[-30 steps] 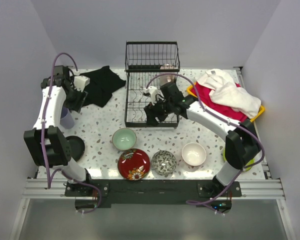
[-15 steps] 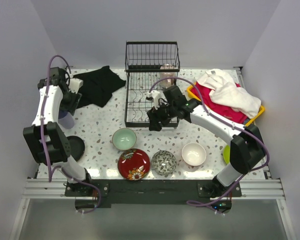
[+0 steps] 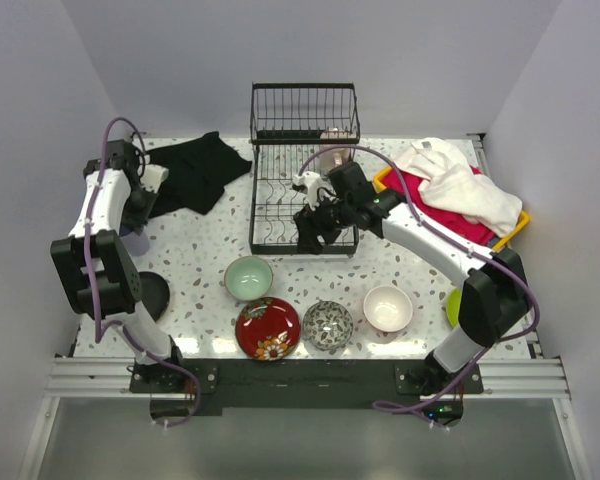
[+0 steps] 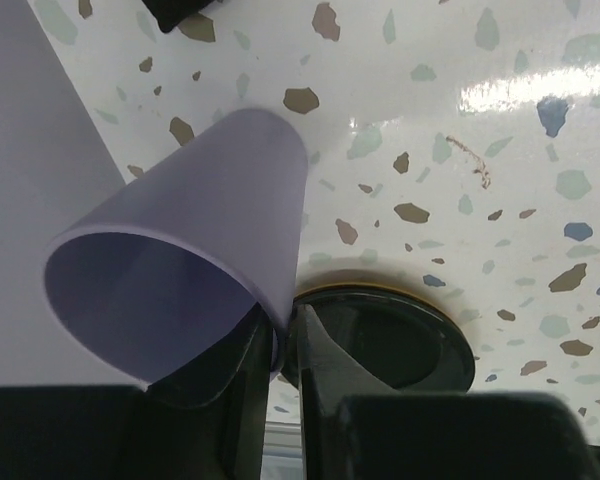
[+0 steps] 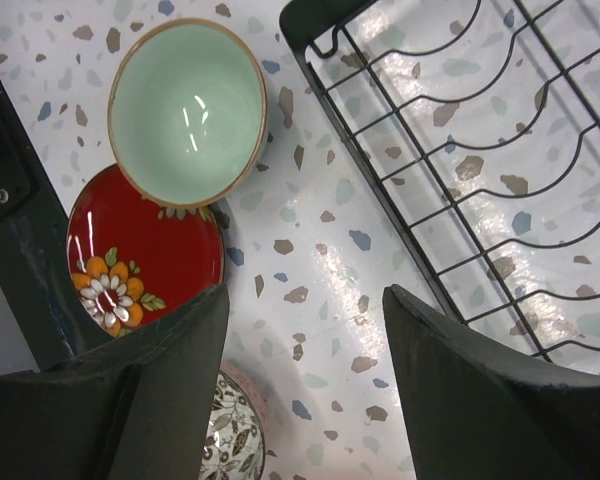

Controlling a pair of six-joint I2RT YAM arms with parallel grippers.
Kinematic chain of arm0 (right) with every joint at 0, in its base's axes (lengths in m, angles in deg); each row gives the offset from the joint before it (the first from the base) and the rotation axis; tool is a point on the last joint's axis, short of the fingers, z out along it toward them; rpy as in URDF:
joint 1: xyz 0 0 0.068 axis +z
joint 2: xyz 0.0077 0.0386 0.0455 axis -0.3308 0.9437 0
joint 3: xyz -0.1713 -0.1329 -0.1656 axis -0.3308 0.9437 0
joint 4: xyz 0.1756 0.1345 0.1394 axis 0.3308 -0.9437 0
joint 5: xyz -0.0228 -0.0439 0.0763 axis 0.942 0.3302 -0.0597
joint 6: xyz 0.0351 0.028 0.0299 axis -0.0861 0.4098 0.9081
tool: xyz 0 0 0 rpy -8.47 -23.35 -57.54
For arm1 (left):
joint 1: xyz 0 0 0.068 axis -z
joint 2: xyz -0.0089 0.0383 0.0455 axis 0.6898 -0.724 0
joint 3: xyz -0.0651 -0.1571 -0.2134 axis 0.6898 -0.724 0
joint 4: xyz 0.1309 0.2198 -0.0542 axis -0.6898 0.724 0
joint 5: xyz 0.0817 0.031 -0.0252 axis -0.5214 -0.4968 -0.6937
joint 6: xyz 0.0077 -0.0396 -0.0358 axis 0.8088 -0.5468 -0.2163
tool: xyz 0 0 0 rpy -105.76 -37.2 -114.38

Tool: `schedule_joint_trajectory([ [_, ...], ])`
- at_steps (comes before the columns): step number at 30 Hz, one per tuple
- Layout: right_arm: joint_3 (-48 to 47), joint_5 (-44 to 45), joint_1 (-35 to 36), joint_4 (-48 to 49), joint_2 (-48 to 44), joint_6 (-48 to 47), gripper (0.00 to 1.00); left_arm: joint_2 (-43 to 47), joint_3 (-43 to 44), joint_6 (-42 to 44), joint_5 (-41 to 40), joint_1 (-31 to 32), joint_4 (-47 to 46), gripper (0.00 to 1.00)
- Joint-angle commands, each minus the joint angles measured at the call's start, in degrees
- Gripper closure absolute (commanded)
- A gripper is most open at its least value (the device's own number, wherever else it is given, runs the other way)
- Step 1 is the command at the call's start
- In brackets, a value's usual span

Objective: Load the mixed dishes into the dish rack

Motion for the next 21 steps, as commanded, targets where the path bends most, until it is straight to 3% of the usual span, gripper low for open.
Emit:
schedule_joint_trajectory([
  [1,-6.5,-1.6,-0.2,-1.0,2.3,-0.5,0.33,3.8,-3.2,1.5,-2.5,-0.2,0.0,0.90],
  [4,-10.0,-2.5,-0.3,-2.4,4.6,-0.2,0.33,5.7,-5.3,2.1,-1.9,-0.3,-0.4,1.00],
  [11,-22.0,-6.7,-0.2,-6.8,6.8,1.9,0.31,16.9,-1.1,4.3,10.5,2.9,3.1,1.00],
  [16,-32.9,-12.7,-1.4,-10.4,9.6,9.8,0.13,35.1,-9.6,9.0,11.9,12.9,-9.0,1.00],
  [18,-34.3,-19.3,-3.9,-9.9,10.8,18.8,0.01,41.6,-12.9,13.0,11.3,19.0,-14.7,1.00],
  [20,-29.7,-27.3,-6.3,-2.2,11.1,29.2,0.01,46.0,-19.9,17.1,8.9,21.9,-21.9,1.00],
  [21,-26.8,-31.1,-8.8,9.6,11.6,45.8,0.01,50.1,-25.3,21.4,7.2,24.2,-24.9,1.00],
])
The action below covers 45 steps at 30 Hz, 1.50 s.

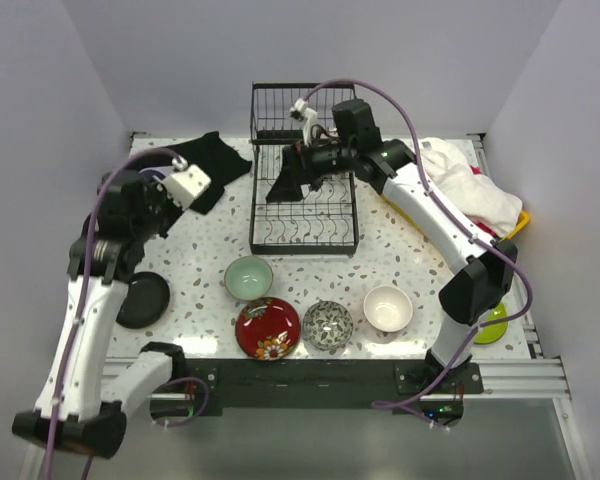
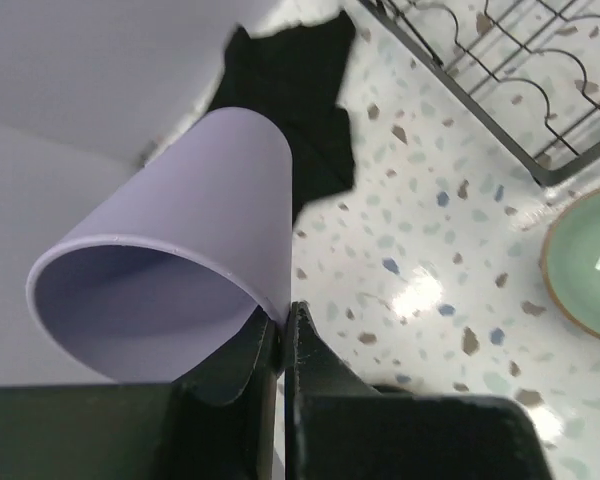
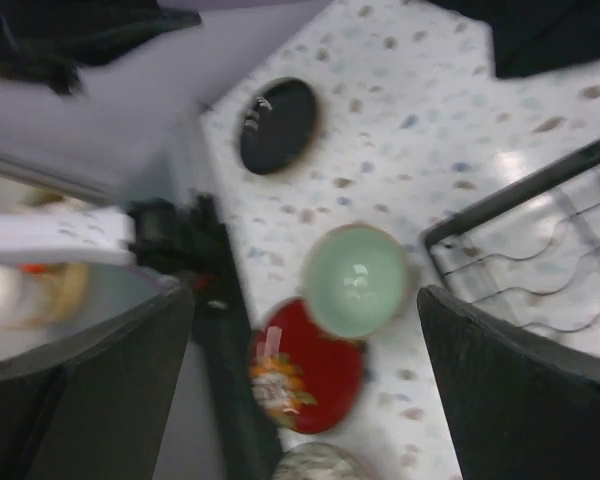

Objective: Load the mixed dishes into the dish rack

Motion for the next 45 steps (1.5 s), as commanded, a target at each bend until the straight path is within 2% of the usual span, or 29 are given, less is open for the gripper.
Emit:
schedule_joint_trajectory([
  [1,7.5,-17.1,-6.8,18.7,2.3,39.4,0.01,9.5,-14.3,13.9,-3.4,6.1,-19.5,1.00],
  [3,7.6,-19.4,-7.5,21.0,2.9,41.5,0.01,13.9,-20.8,20.3,-3.9,8.5,-25.0,1.00],
  [4,8.2,-19.8,-7.6,22.8,3.0,43.7,0.01,15.2,-22.8,22.3,-5.7,9.5,-30.9,1.00],
  [6,8.5,-19.6,-7.7,24.8,3.1,48.3,0.01,17.4,-27.7,28.5,-9.4,13.3,-36.6,1.00],
  [10,8.6,-18.5,-7.6,27.9,4.2,54.0,0.01,17.4,-34.4,40.4,-17.0,21.5,-51.7,1.00],
  [16,6.7,-15.5,-6.9,31.1,6.5,60.7,0.01,9.3,-34.5,43.8,-29.5,32.4,-60.3,1.00],
  [18,5.2,-15.0,-6.2,29.3,7.1,61.3,0.01,6.8,-35.0,44.9,-33.1,35.5,-63.2,1.00],
  [21,5.0,-13.4,-6.0,29.2,7.2,63.2,0.01,3.9,-35.7,47.2,-37.1,39.3,-68.6,1.00],
  [22,4.9,-13.0,-6.0,29.4,7.3,64.1,0.01,3.0,-36.8,48.6,-38.1,40.7,-73.1,1.00],
  [25,4.6,-11.5,-5.9,27.1,7.9,64.0,0.01,2.0,-40.3,54.2,-37.5,42.4,-80.4,1.00],
  [35,4.3,-11.0,-5.2,32.5,9.0,67.7,0.01,-2.8,-39.9,57.7,-35.9,46.6,-84.4,1.00],
  [42,5.9,-11.7,-4.2,32.8,8.8,67.2,0.07,-4.1,-38.9,58.6,-35.7,48.0,-85.9,1.00],
  [45,6.4,-12.4,-4.1,33.5,8.8,66.4,0.15,-4.3,-38.6,58.2,-36.1,48.1,-85.4,1.00],
])
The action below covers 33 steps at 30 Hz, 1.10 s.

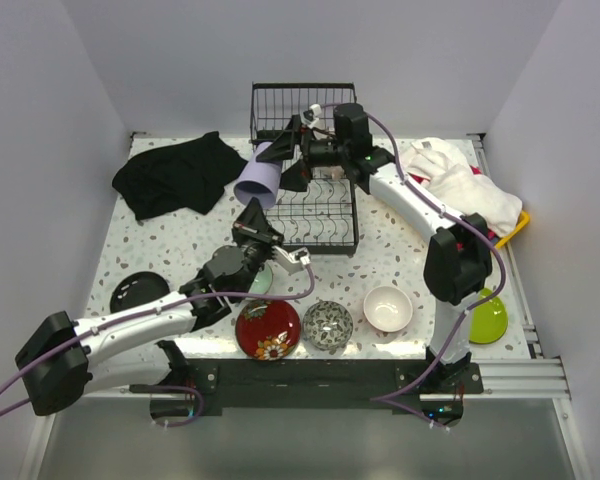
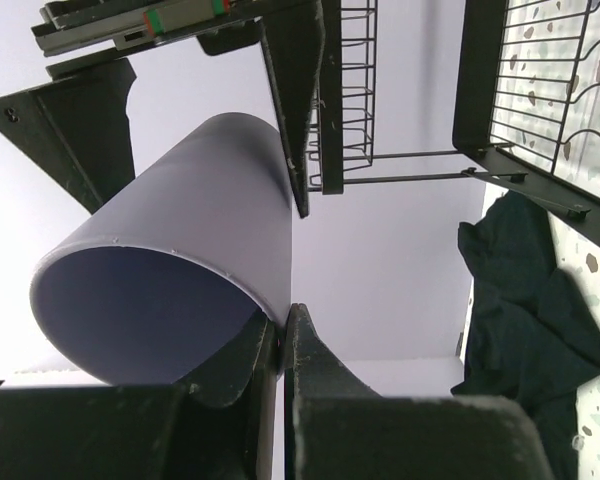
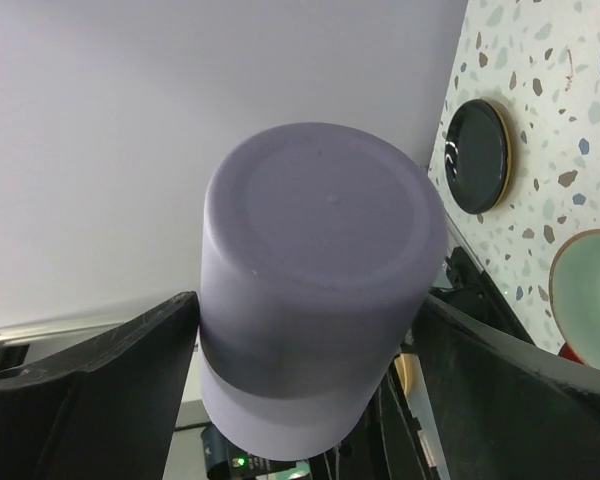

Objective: Load the mixed dishes into the dish rack

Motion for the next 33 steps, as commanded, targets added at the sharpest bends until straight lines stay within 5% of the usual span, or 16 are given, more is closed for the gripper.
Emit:
schedule_joint_trajectory([
  [1,-0.8,-1.7,0.6,2.1,-0.4,-1.2,0.22,0.0,2.0,1.0,0.5,0.6,-5.0,1.00],
  [4,-0.3,-2.2,0.4,5.0,-1.1,-3.0,0.36,0.7,2.2,-0.7,-0.2,0.8,-2.6,0.94],
  [7,0.7,-2.2,-0.1,7.8,-2.2,-5.6,0.58,3.0,5.3,-8.5,-0.8,2.1,6.9,0.63],
  [12,0.2,-2.5,-0.3,9.1,-1.9,-13.4,0.93,12.2,9.9,-26.7,7.5,7.0,44.3,0.42],
  [13,-0.5,-1.7,-0.3,4.0,-2.0,-20.8,0.96,16.5,11.2,-31.1,10.1,8.2,48.8,0.39],
  [17,0.2,7.4,0.3,-5.0,-4.8,-42.9,1.00,25.4,13.1,-37.9,14.5,8.6,65.5,0.37],
  [24,20.8,27.5,2.8,8.5,-13.7,-66.4,1.00,32.7,11.5,-39.8,1.2,6.8,63.0,0.26],
  [30,31.2,39.4,5.3,27.2,-15.0,-78.1,1.00,30.3,9.9,-49.5,-1.1,-8.7,53.9,0.14],
  [33,33.1,43.7,5.9,35.1,-12.2,-80.7,1.00,27.2,12.2,-57.6,3.4,-15.1,58.4,0.10],
])
